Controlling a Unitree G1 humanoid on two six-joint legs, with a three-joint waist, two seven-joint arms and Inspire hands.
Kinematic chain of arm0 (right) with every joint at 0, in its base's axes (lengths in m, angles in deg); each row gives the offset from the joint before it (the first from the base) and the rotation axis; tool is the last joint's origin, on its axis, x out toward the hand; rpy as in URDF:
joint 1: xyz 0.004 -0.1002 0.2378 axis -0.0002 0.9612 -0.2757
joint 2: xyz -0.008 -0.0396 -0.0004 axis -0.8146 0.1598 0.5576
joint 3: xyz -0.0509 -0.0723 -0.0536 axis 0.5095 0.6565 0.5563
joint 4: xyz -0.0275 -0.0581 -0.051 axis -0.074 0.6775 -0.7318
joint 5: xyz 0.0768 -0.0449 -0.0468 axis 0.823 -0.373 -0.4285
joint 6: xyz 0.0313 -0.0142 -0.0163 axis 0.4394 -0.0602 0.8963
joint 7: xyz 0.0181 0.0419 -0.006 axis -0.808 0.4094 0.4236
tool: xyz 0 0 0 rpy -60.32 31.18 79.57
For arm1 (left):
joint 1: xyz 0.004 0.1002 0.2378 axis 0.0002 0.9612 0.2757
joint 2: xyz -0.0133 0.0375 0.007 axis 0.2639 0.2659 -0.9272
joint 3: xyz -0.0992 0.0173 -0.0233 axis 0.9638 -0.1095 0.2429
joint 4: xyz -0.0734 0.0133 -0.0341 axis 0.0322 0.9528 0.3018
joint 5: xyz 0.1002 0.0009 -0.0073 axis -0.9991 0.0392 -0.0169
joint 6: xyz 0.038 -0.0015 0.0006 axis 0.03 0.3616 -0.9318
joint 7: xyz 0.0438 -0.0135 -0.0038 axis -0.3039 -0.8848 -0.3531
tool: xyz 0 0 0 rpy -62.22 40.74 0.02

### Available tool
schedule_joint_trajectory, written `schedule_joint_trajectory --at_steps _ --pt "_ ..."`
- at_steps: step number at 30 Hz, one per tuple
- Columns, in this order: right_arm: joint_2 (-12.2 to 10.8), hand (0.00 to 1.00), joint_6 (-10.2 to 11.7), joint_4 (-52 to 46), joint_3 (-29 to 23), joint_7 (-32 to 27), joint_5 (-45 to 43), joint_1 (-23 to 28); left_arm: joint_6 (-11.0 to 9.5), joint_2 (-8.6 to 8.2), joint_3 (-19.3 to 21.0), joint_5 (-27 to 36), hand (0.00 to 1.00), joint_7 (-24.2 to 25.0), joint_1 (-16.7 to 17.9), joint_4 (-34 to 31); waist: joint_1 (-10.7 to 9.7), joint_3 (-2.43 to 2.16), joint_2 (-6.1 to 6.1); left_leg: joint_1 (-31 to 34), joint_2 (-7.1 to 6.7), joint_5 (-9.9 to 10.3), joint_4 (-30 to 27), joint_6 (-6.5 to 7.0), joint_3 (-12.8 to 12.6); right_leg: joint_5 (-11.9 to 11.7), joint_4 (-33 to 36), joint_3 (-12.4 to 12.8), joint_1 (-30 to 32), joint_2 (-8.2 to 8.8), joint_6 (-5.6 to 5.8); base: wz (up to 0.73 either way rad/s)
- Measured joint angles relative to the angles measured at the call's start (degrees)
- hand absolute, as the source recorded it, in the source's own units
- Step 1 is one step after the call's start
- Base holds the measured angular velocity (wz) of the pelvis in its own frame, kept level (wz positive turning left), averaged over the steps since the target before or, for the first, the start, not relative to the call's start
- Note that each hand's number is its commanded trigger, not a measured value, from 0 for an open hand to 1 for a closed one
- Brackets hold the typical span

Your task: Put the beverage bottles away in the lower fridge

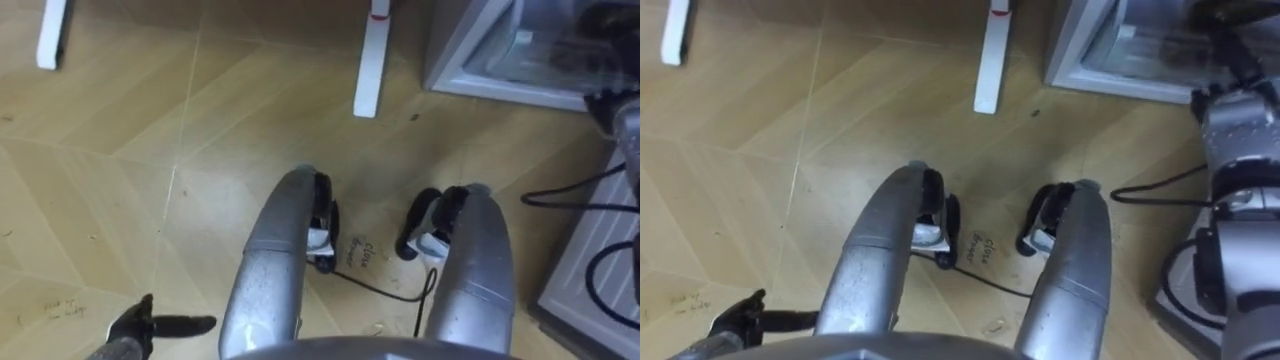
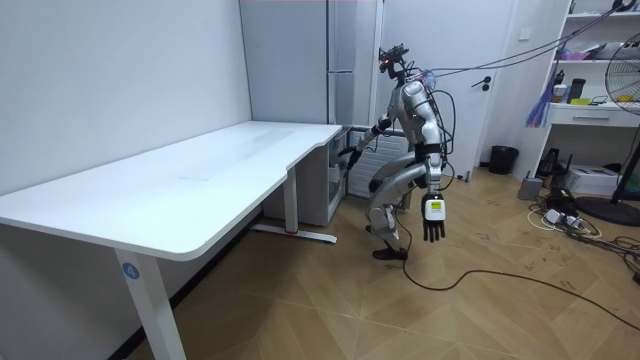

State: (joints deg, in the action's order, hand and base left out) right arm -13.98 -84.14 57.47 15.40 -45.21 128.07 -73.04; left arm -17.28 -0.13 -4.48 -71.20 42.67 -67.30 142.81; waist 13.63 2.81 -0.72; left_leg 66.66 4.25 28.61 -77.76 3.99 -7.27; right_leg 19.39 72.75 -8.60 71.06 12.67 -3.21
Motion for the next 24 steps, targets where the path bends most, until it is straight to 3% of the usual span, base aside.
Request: schedule_joint_trajectory --at_steps 2,5,10,17,24 --pt "0.19 0.00 0.01 -0.01 1.95 3.36 -1.80 0.51 0.08 0.18 -0.23 -0.02 0.00 0.47 0.61 -0.07 -0.02 0.18 0.25 0.00 0.04 0.17 -0.52 -0.20 0.65 0.39 0.52 -0.27 -0.17 0.03 -0.22 0.09" --pt "0.21 0.00 0.05 0.00 2.35 3.49 -1.69 0.57 -0.20 0.25 -1.69 -0.07 0.00 0.72 0.61 -0.21 0.36 0.20 0.12 0.52 0.14 0.36 -2.05 -0.61 1.43 1.33 2.22 -0.76 -0.14 0.27 -0.55 0.06" --pt "0.25 0.00 0.14 0.00 3.43 3.64 -0.91 0.48 -0.26 0.48 -3.51 0.17 0.00 0.86 1.20 -0.82 1.29 0.08 -0.09 1.04 0.07 0.14 -2.98 -1.04 3.25 3.85 3.38 -2.09 -0.22 0.40 0.02 0.00" --pt "0.25 0.00 0.29 -0.01 3.97 5.20 -0.57 0.49 -0.70 0.51 -3.79 0.16 0.00 1.03 1.31 -1.43 1.85 0.02 -0.20 1.21 0.06 0.00 -2.98 -1.38 3.87 4.21 3.36 -2.89 -0.35 0.43 -0.25 0.00" --pt "0.58 0.00 -0.03 0.09 4.10 5.54 -2.12 0.49 -0.15 1.22 -5.98 -0.09 0.00 1.09 2.47 -2.95 3.07 0.02 -1.13 0.23 0.07 0.00 -1.86 -1.39 4.47 4.27 1.57 -3.80 -1.61 0.27 -0.36 -0.07"
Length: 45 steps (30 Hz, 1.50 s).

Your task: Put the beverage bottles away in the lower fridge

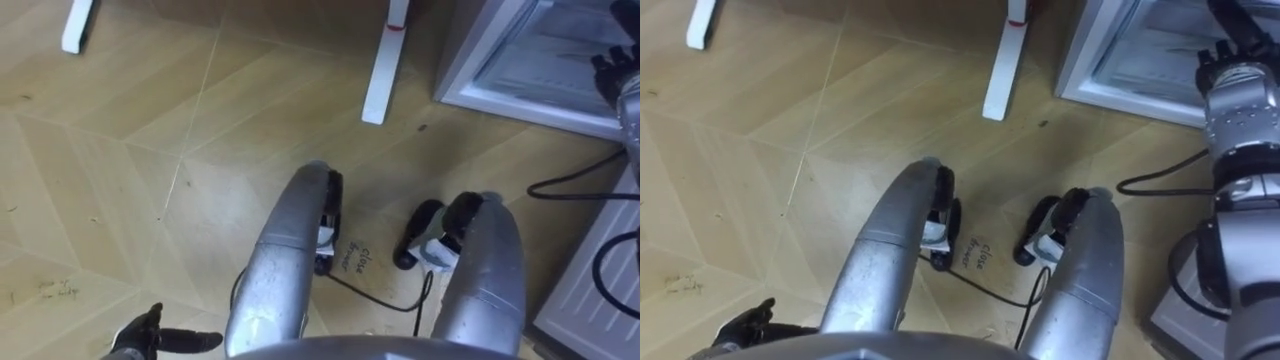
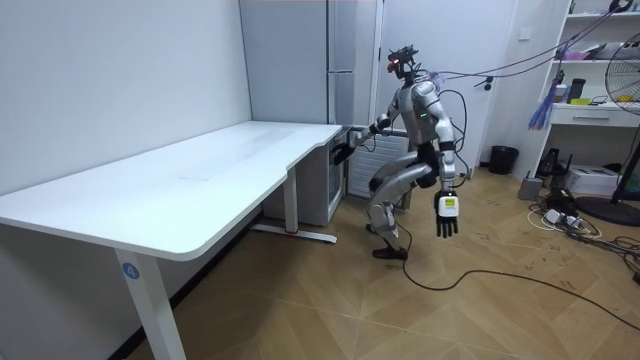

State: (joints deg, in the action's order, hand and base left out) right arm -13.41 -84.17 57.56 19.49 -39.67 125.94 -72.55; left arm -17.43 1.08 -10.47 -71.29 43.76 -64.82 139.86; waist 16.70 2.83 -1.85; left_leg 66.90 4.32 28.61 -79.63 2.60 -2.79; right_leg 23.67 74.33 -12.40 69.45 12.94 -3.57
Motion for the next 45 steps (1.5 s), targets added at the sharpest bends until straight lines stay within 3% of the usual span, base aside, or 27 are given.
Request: schedule_joint_trajectory --at_steps 3,5,8,9,11,12,13,18,20,23,24,26,28,29,34,39,45 --pt "0.16 0.00 -0.74 4.52 -0.01 3.79 -3.14 0.00 0.86 0.25 0.16 0.29 0.00 0.08 0.00 0.10 0.69 0.04 -0.50 -2.98 -0.08 -0.42 2.75 -0.71 0.05 -0.04 -2.90 -1.39 -3.32 0.61 0.00 -0.08" --pt "0.34 0.00 -2.12 7.47 0.92 7.17 -8.32 0.14 1.33 0.60 0.17 0.59 0.00 0.50 0.01 -0.09 0.66 0.25 -0.07 -5.61 -0.03 -0.67 5.58 -1.14 -0.28 -0.34 -5.46 -1.99 -5.88 0.63 0.18 0.05" --pt "0.76 0.00 -5.05 9.85 2.82 11.58 -18.23 0.44 1.76 0.84 0.66 0.98 0.00 0.83 -0.35 0.16 0.28 0.45 1.99 -9.26 -0.02 -2.55 11.31 -1.64 -0.82 -5.78 -12.26 -2.19 -9.49 -1.31 -1.34 -0.07" --pt "0.78 0.00 -6.01 10.38 3.37 13.42 -21.81 0.96 1.96 0.82 1.44 1.06 0.00 1.03 -1.01 0.67 0.01 0.75 2.88 -11.14 0.08 -3.00 13.71 -1.76 -0.87 -7.09 -14.74 -2.82 -11.47 -1.87 -1.73 -0.10" --pt "0.80 0.00 -8.11 10.37 4.72 16.46 -27.80 1.94 2.23 0.85 2.70 1.03 0.00 1.09 -1.50 0.80 -0.52 0.70 4.34 -14.16 0.15 -4.00 17.85 -2.38 -0.84 -8.52 -18.95 -3.06 -14.38 -3.13 -1.84 -0.14" --pt "0.95 0.00 -10.18 10.28 6.12 18.68 -31.19 1.97 2.21 1.19 2.71 1.16 0.00 1.15 -1.56 0.72 -1.07 0.70 5.42 -16.40 0.39 -4.63 20.85 -2.65 -1.27 -9.77 -21.99 -3.06 -16.38 -3.92 -2.38 -0.36" --pt "1.22 0.00 -11.35 10.00 7.98 20.87 -34.94 2.45 2.17 1.56 2.88 1.17 0.00 1.34 -1.65 0.76 -1.01 0.66 6.17 -18.88 1.19 -5.04 23.38 -2.61 -1.96 -10.80 -25.02 -3.17 -18.66 -4.66 -2.50 -0.39" --pt "2.21 0.00 -12.34 -0.03 8.52 27.99 -50.31 12.12 1.88 1.88 6.77 3.52 0.00 2.29 -1.64 1.29 -4.55 0.55 7.28 -27.44 1.20 -5.64 30.88 -2.67 -2.75 -11.75 -32.08 -3.04 -26.61 -6.08 -1.16 -0.11" --pt "2.21 0.00 -12.39 -3.33 7.67 30.08 -54.60 14.51 1.86 1.84 7.35 3.55 0.00 2.33 -1.37 1.28 -6.36 0.34 7.79 -30.48 0.95 -6.04 33.79 -2.30 -3.80 -12.06 -34.21 -2.39 -28.99 -6.23 -0.47 -0.13" --pt "1.96 0.00 -11.84 -7.64 3.58 32.59 -59.77 20.55 1.89 1.23 8.77 3.46 0.00 2.25 -1.32 1.56 -8.32 -0.43 7.80 -36.09 1.01 -6.79 38.60 -1.84 -4.79 -13.02 -39.11 -2.62 -34.65 -7.01 0.57 -0.07" --pt "1.95 0.00 -11.85 -8.82 2.60 33.65 -61.12 23.26 1.98 1.05 9.24 3.54 0.00 2.01 -0.61 1.74 -8.40 -1.21 8.07 -39.01 1.04 -7.02 40.94 -1.87 -5.22 -13.42 -41.16 -2.59 -37.40 -7.24 0.97 -0.06" --pt "1.82 0.00 -11.60 -11.12 1.11 34.73 -62.37 27.55 2.52 1.02 9.08 3.43 0.00 1.71 0.08 1.75 -9.08 -1.95 8.13 -43.54 0.78 -7.75 44.79 -1.82 -5.19 -13.92 -44.57 -2.90 -41.97 -7.88 1.75 0.07" --pt "-1.10 0.00 -11.52 -11.17 -2.35 35.92 -64.39 32.21 3.27 0.36 9.03 3.33 0.00 1.20 0.99 1.81 -9.79 -2.91 7.72 -49.50 0.61 -8.87 50.05 -1.87 -5.04 -15.03 -49.95 -3.59 -48.31 -8.70 2.47 0.12" --pt "-2.19 0.00 -11.39 -11.22 -2.98 36.00 -65.39 33.19 3.31 -0.01 9.08 3.09 0.00 0.97 1.37 1.81 -10.02 -2.98 7.72 -51.04 0.45 -9.13 51.29 -1.88 -5.05 -15.15 -50.88 -3.62 -49.71 -8.77 2.61 0.05" --pt "-8.59 0.00 -10.33 -7.85 -4.17 36.23 -71.03 39.11 4.06 -3.12 9.19 2.34 0.00 0.49 1.71 1.43 -10.71 -2.89 6.64 -59.42 -0.39 -10.82 59.10 -2.14 -5.09 -15.55 -55.42 -4.01 -56.63 -9.17 3.38 0.03" --pt "-13.07 0.00 -9.46 -2.54 -4.17 35.11 -72.14 42.74 4.06 -5.78 11.45 2.24 0.00 0.38 2.19 -0.07 -11.28 -2.78 5.01 -63.85 -1.04 -12.78 64.51 -2.48 -5.17 -15.62 -57.99 -3.88 -59.56 -9.39 3.60 0.01" --pt "-17.94 0.00 -8.26 1.99 -6.96 32.42 -71.10 44.33 4.20 -7.32 16.03 -0.62 0.00 -1.27 3.37 -0.96 -12.48 -2.43 5.28 -67.73 -0.83 -13.45 66.99 -2.82 -5.42 -15.62 -60.37 -3.63 -63.31 -10.56 3.58 -0.03"
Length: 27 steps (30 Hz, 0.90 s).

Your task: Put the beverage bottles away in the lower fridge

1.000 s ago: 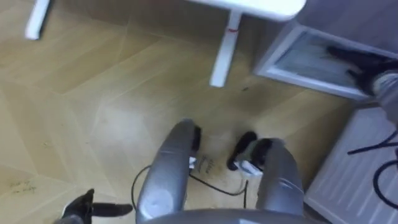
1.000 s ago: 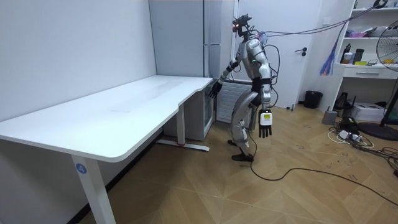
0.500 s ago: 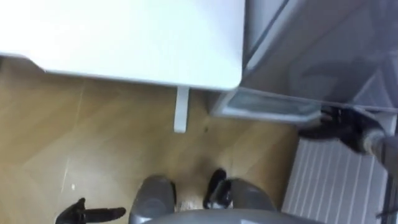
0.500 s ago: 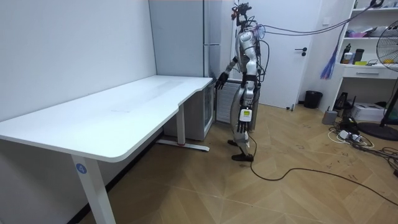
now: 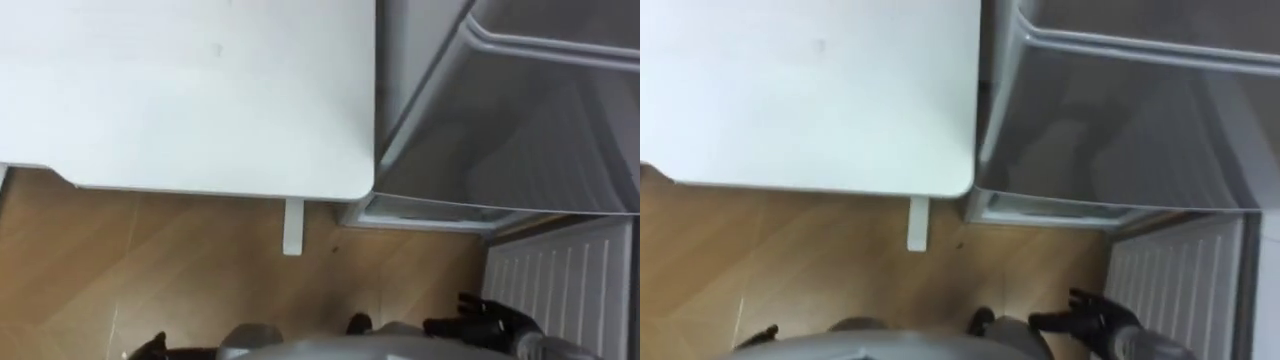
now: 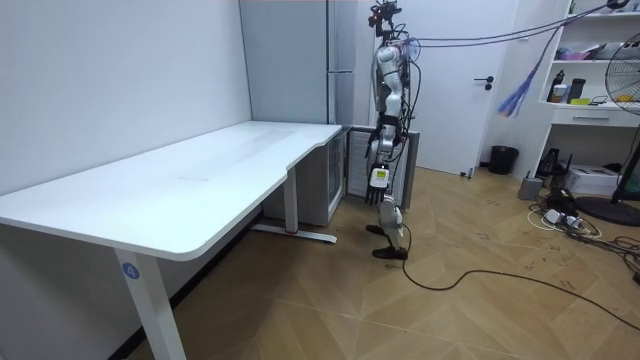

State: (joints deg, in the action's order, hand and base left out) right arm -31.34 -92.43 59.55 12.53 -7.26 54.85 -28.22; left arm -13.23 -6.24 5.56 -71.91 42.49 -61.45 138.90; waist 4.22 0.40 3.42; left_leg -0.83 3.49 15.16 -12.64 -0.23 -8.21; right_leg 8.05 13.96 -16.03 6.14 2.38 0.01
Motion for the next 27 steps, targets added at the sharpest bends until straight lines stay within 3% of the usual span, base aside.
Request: schedule_joint_trajectory --at_steps 5,9,17,20,22,24,25,26,27 --pt "-2.12 0.00 0.97 4.64 -2.48 -3.79 2.35 -0.47 -0.10 -0.64 1.02 -1.82 0.00 -2.16 -0.03 1.56 -0.84 -0.02 0.02 -0.74 -0.05 0.01 -0.12 -0.02 0.00 -0.16 -0.46 0.16 -1.10 -0.16 0.00 0.03" --pt "-3.27 0.00 0.94 5.65 -3.89 -8.43 4.49 -0.47 1.10 -1.71 1.61 -2.67 0.00 -4.41 -0.02 2.16 -1.13 -0.13 -0.30 -0.76 -0.10 0.04 -0.11 -0.02 0.33 -0.28 -0.37 0.12 -1.33 -0.03 0.02 0.01" --pt "-3.72 0.00 1.54 1.73 -4.06 -17.36 0.65 -0.50 1.08 -3.02 1.17 -2.98 0.00 -5.49 -0.05 1.74 -2.41 -0.19 -2.04 -0.96 -0.18 0.04 -0.10 -0.01 0.38 -0.30 -0.41 0.16 -1.46 -0.04 0.00 0.00" --pt "-3.71 0.00 1.32 -6.65 -4.64 -22.38 -6.49 0.25 1.00 -3.02 1.19 -6.11 0.00 -5.85 -0.22 0.88 -2.61 0.02 -2.54 -1.16 -0.20 0.01 -0.11 0.01 -0.93 -0.30 0.21 1.39 -0.60 -0.12 0.00 -0.23" --pt "-3.73 0.00 1.08 -18.91 -5.25 -26.80 -14.04 0.61 0.96 -2.96 1.63 -8.45 0.00 -6.44 -0.35 -0.23 -3.89 0.02 -2.39 -1.13 -0.29 0.01 -0.09 0.01 -2.53 -0.25 1.07 3.27 0.62 -0.22 -0.01 -0.37" --pt "-3.75 0.00 2.99 -26.79 -5.63 -30.36 -18.40 0.93 0.57 -2.30 1.54 -8.86 0.00 -6.74 -0.48 -1.42 -4.88 -0.06 -2.02 -1.33 -0.29 0.01 -0.09 0.01 -2.87 -0.25 1.01 3.89 0.72 -0.38 -0.01 -0.16" --pt "-3.76 0.00 3.06 -31.64 -6.03 -32.36 -21.04 0.64 -0.33 -1.87 1.22 -8.91 0.00 -6.85 -0.51 -1.58 -5.57 -0.20 -1.61 -1.41 -0.30 0.01 -0.07 0.01 -3.12 -0.25 1.07 4.14 0.71 -0.42 -0.01 -0.07" --pt "-3.79 0.00 1.57 -32.45 -6.82 -32.86 -21.16 0.64 -0.68 -1.76 1.17 -8.90 0.00 -6.91 -0.54 -1.55 -5.60 -0.17 -1.27 -1.43 -0.29 0.01 -0.03 0.01 -3.34 -0.24 1.11 4.33 0.83 -0.48 -0.01 -0.09" --pt "-3.75 0.00 1.62 -35.44 -7.56 -34.97 -23.31 2.57 -1.32 -1.76 1.18 -8.89 0.00 -6.96 -0.49 -1.83 -5.57 0.03 -1.00 -1.47 -0.30 0.01 0.05 0.01 -3.66 -0.24 1.24 4.61 1.01 -0.50 -0.01 -0.16"
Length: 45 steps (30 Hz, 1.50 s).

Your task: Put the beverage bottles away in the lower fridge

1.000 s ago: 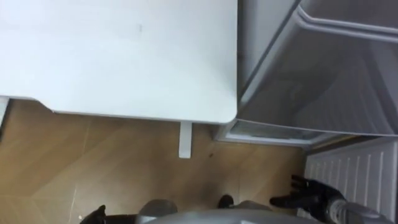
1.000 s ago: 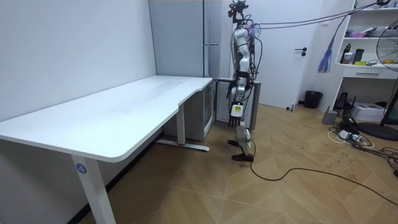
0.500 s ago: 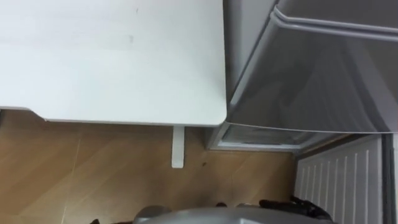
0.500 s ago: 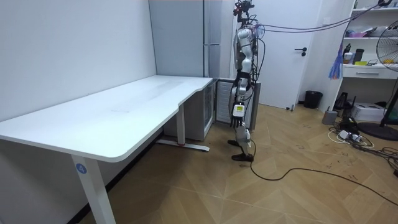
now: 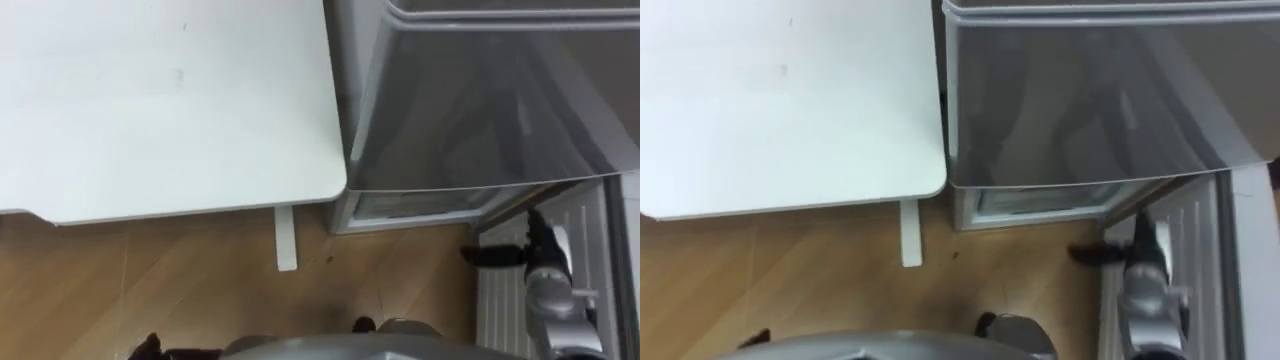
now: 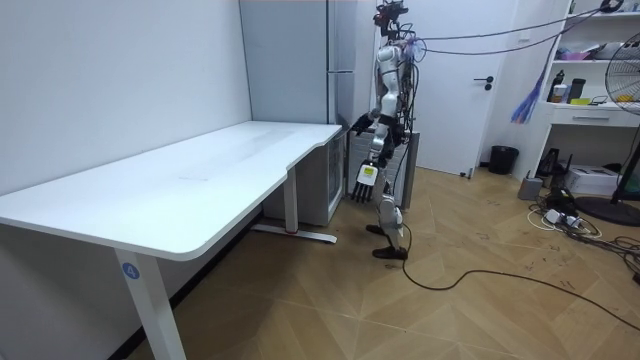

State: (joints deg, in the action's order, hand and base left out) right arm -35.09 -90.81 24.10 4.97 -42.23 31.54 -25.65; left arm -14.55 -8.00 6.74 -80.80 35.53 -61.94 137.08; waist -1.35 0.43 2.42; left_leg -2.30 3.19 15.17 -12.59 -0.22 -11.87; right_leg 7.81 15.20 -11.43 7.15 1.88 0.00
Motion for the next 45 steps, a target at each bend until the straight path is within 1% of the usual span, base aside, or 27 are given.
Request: schedule_joint_trajectory --at_steps 2,4,8,11,14,18,20,21,22,23,24,25,26,27,28,29,30,31,32,33,34,35,36,37,41,43,45 --pt "-0.02 0.00 1.14 -6.04 -0.31 -3.74 -1.65 2.67 -0.11 -0.02 -0.01 -0.02 0.00 0.00 1.03 -0.17 -0.25 -0.11 0.27 0.01 -0.02 0.00 0.22 0.00 -0.71 0.00 0.63 0.37 0.77 -0.04 0.00 -0.23" --pt "0.14 0.00 3.49 -9.81 -2.17 -8.51 -2.64 2.45 -0.06 0.03 0.13 -0.55 0.00 0.13 1.83 -0.15 -1.38 -0.29 0.70 0.39 -0.08 0.00 0.27 0.00 -0.74 -0.05 0.78 0.69 1.47 -0.06 -0.05 -0.17" --pt "1.05 0.00 5.57 -13.69 -5.63 -13.80 -2.60 1.88 -0.13 0.37 0.46 -1.69 0.00 0.92 1.84 -0.79 -1.76 -0.61 1.15 0.59 -0.03 0.00 0.36 0.00 -1.08 -0.07 0.82 1.24 1.89 -0.19 -0.05 -0.01" --pt "2.53 0.00 6.44 -18.20 -8.20 -16.49 -4.34 1.74 -0.18 0.45 1.70 -4.49 0.00 1.82 1.80 -1.27 -1.85 -0.59 1.27 0.52 -0.03 0.00 0.53 0.00 -1.65 -0.07 1.29 1.86 2.31 -0.30 -0.05 -0.10" --pt "4.71 0.00 6.81 -20.37 -9.33 -20.24 -4.75 0.71 -0.07 1.09 2.27 -6.77 0.00 2.08 1.74 -1.55 -2.18 -0.60 2.03 0.61 -0.08 0.00 0.69 0.00 -2.30 -0.08 1.81 2.06 3.04 -0.30 -0.07 -0.11" --pt "7.10 0.00 6.75 -20.04 -12.05 -22.39 -4.88 -1.09 0.16 2.64 2.29 -9.27 0.00 3.37 1.11 -2.35 -3.32 -0.47 4.00 1.99 -0.39 0.04 -0.54 0.06 -3.25 -0.17 3.17 2.68 5.11 0.05 -0.17 -0.08" --pt "8.08 0.00 6.93 -17.97 -13.17 -22.54 -4.41 -3.51 0.62 2.76 3.12 -10.26 0.00 3.38 0.83 -2.25 -4.30 -0.33 4.52 3.44 -0.45 0.46 -3.14 0.77 -4.97 -1.11 3.58 4.18 6.14 0.01 -0.20 -0.39" --pt "9.03 0.00 6.29 -16.59 -13.17 -22.42 -3.47 -5.10 0.81 2.72 3.42 -10.26 0.00 3.40 0.63 -2.16 -4.39 -0.27 4.61 5.42 -0.73 0.72 -6.04 1.54 -6.08 -2.54 3.06 6.51 6.87 -0.24 -0.01 -0.75" --pt "10.11 0.00 5.87 -16.06 -13.24 -22.23 -2.72 -6.30 0.68 2.55 3.54 -10.42 0.00 3.45 0.42 -2.18 -4.14 -0.13 4.15 7.76 -2.62 0.73 -5.64 3.00 -4.75 -4.65 0.16 9.11 7.22 -1.16 0.42 -0.94" --pt "10.76 0.00 5.82 -15.81 -13.50 -22.15 -1.72 -7.04 0.50 2.48 3.79 -10.48 0.00 3.55 0.25 -2.39 -3.38 -0.44 2.76 9.25 -2.61 0.61 -4.11 5.32 -5.23 -5.75 -0.57 9.36 7.92 -2.01 0.68 -1.14" --pt "10.65 0.00 5.39 -13.98 -14.04 -21.92 0.61 -8.43 -0.21 3.71 5.11 -10.86 0.00 3.81 0.05 -2.96 -2.66 0.27 4.00 10.26 -2.16 0.75 -5.55 6.81 -8.83 -2.24 6.60 5.63 10.59 -0.73 0.26 -0.80" --pt "10.77 0.00 4.56 -12.11 -15.31 -21.51 3.72 -8.08 -0.21 4.34 5.70 -10.76 0.00 3.62 0.08 -3.19 -3.03 0.12 4.45 10.45 -2.15 0.98 -6.16 7.19 -9.55 2.35 17.12 -0.32 11.24 1.96 0.06 -0.65" --pt "10.86 0.00 4.11 -11.39 -15.97 -21.55 5.63 -7.97 -0.09 4.49 5.82 -10.71 0.00 3.44 0.34 -3.41 -2.93 0.05 4.50 10.33 -2.15 1.01 -6.19 7.30 -10.31 3.49 21.96 -2.49 11.01 3.11 -0.03 -0.55" --pt "11.57 0.00 3.86 -9.88 -16.74 -21.66 9.96 -8.34 0.20 4.45 6.64 -10.65 0.00 3.12 0.82 -3.72 -2.26 0.07 4.56 9.78 -2.19 1.26 -6.29 7.73 -12.53 4.42 29.72 -5.24 9.20 5.62 -0.09 -0.92" --pt "12.72 0.00 3.89 -8.38 -16.59 -21.61 13.54 -8.75 1.17 4.49 6.83 -10.72 0.00 2.95 0.99 -4.06 -1.39 -0.02 4.96 9.57 -2.25 1.59 -6.90 8.27 -14.74 4.70 32.04 -6.67 6.16 7.85 0.49 -1.00" --pt "13.34 0.00 3.98 -7.08 -16.30 -21.54 14.53 -9.12 1.64 4.54 6.83 -10.77 0.00 2.80 1.03 -4.43 -0.75 -0.01 5.16 9.78 -2.33 1.67 -7.38 8.36 -15.57 4.67 31.55 -7.13 4.19 8.90 0.84 -1.02" --pt "14.31 0.00 4.12 -3.96 -16.00 -21.08 16.18 -10.01 2.58 4.49 6.83 -10.79 0.00 2.42 1.03 -5.68 0.09 -0.19 6.02 10.53 -2.39 1.68 -8.22 8.38 -17.60 4.79 28.86 -7.41 0.90 10.11 1.77 -1.01" --pt "14.86 0.00 4.11 -0.69 -15.86 -19.69 17.69 -11.62 2.95 4.26 6.82 -10.87 0.00 2.06 1.03 -6.59 0.90 -0.22 6.42 12.04 -1.81 1.72 -9.62 8.44 -17.86 5.97 23.54 -7.32 -1.61 10.28 3.47 -1.06" --pt "15.20 0.00 3.96 1.19 -15.40 -18.97 18.75 -12.73 3.20 4.12 6.78 -10.81 0.00 1.92 1.01 -6.75 1.31 -0.04 6.22 12.73 -1.30 1.70 -10.32 8.41 -17.79 6.60 20.20 -7.40 -2.49 9.65 4.20 -1.11" --pt "15.84 0.00 3.05 4.25 -14.43 -17.04 20.52 -14.39 3.67 3.85 6.73 -10.72 0.00 2.00 1.10 -6.70 1.97 0.10 5.71 13.76 -0.32 1.44 -11.35 8.00 -17.74 7.07 15.10 -8.29 -4.30 8.02 4.22 -1.07" --pt "16.08 0.00 2.15 6.11 -14.22 -15.12 21.57 -15.23 3.93 3.76 6.74 -10.71 0.00 2.00 1.48 -7.06 2.50 0.07 5.51 14.34 0.11 1.06 -11.33 7.42 -17.78 7.30 11.49 -8.70 -4.93 7.38 4.34 -0.93" --pt "16.29 0.00 1.59 6.83 -14.22 -14.29 22.25 -15.44 4.11 3.86 6.75 -10.69 0.00 1.96 1.60 -7.41 2.46 0.01 5.52 14.84 0.15 0.81 -11.42 7.29 -17.76 7.67 10.16 -8.70 -5.03 7.18 4.48 -0.49" --pt "17.53 0.00 0.43 8.42 -14.21 -12.84 24.40 -15.52 4.31 4.11 6.76 -10.69 0.00 1.95 1.31 -7.99 2.20 0.06 5.64 16.10 0.15 0.52 -12.01 7.30 -17.85 8.75 8.44 -8.95 -4.96 7.21 4.56 -0.08" --pt "18.67 0.00 -0.76 10.29 -14.24 -11.50 26.76 -16.07 4.33 4.33 6.76 -10.69 0.00 1.95 1.06 -7.94 1.87 0.11 5.77 16.91 0.26 0.02 -12.36 7.38 -17.85 9.47 8.41 -9.15 -4.50 7.55 5.27 0.00" --pt "20.46 0.00 -3.00 17.43 -14.20 -8.48 34.62 -18.02 4.67 4.45 6.86 -10.73 0.00 2.05 1.57 -7.89 2.08 -0.02 6.54 16.76 1.34 -1.75 -12.12 6.97 -17.80 9.37 8.72 -9.26 -4.22 6.88 4.68 0.00" --pt "20.48 0.00 -3.49 18.52 -14.23 -8.00 38.94 -18.96 5.13 4.42 7.28 -10.78 0.00 2.15 2.91 -7.73 2.47 -0.26 6.89 16.65 2.49 -2.57 -12.15 6.69 -17.79 8.95 8.44 -10.74 -4.26 6.13 3.63 -0.07" --pt "20.79 0.00 -3.75 18.72 -14.24 -7.64 41.22 -19.70 5.68 4.42 7.49 -10.78 0.00 2.15 4.10 -7.74 2.42 -0.31 6.81 16.66 3.11 -3.24 -12.16 6.54 -17.51 8.66 8.06 -12.13 -4.61 5.75 3.14 0.05"
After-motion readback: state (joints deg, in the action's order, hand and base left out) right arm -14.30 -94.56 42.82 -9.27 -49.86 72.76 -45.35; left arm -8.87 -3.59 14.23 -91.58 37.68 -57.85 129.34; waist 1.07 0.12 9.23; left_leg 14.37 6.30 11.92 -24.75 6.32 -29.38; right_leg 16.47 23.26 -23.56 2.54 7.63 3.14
